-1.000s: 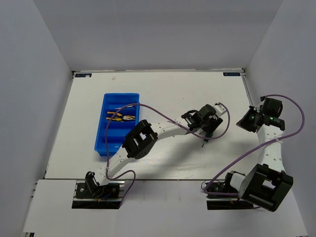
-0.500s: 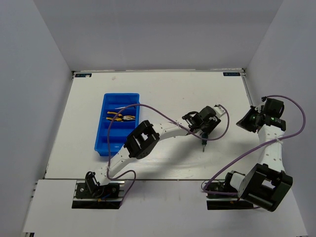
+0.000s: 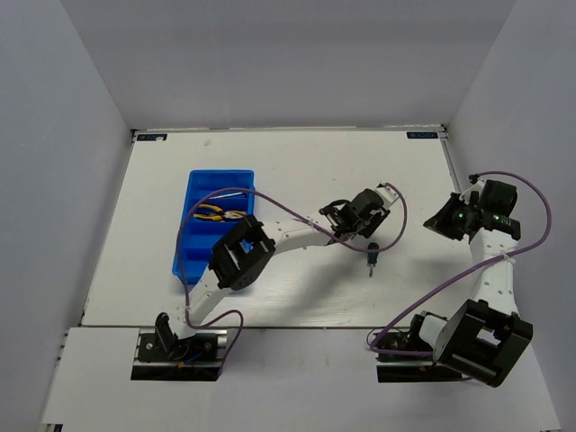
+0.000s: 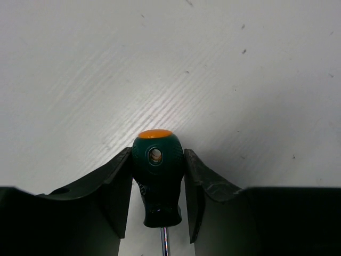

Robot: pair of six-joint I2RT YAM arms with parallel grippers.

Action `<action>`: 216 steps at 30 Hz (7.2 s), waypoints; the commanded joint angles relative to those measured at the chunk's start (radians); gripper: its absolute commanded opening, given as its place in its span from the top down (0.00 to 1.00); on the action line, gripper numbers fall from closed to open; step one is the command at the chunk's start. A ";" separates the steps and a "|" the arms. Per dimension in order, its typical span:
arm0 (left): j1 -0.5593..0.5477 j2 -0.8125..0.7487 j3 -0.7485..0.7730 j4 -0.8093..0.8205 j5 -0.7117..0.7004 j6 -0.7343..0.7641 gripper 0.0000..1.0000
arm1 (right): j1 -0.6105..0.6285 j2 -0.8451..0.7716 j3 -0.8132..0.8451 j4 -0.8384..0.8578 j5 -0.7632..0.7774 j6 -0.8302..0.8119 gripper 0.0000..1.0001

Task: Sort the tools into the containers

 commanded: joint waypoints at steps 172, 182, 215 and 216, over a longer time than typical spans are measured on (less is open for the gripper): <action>0.390 -2.058 -1.353 0.031 0.203 0.092 0.21 | 0.928 0.602 0.704 -0.432 -0.411 -0.865 1.00; 0.390 -2.183 -1.457 0.175 0.272 0.102 0.19 | 1.192 0.993 1.244 -0.497 -0.657 -0.888 1.00; 0.390 -2.232 -1.461 0.175 0.343 0.121 0.15 | 1.379 1.233 1.195 -0.063 -0.502 -0.973 0.46; 0.390 -2.232 -1.451 0.166 0.343 0.121 0.15 | 1.384 1.228 1.190 -0.071 -0.496 -0.976 0.44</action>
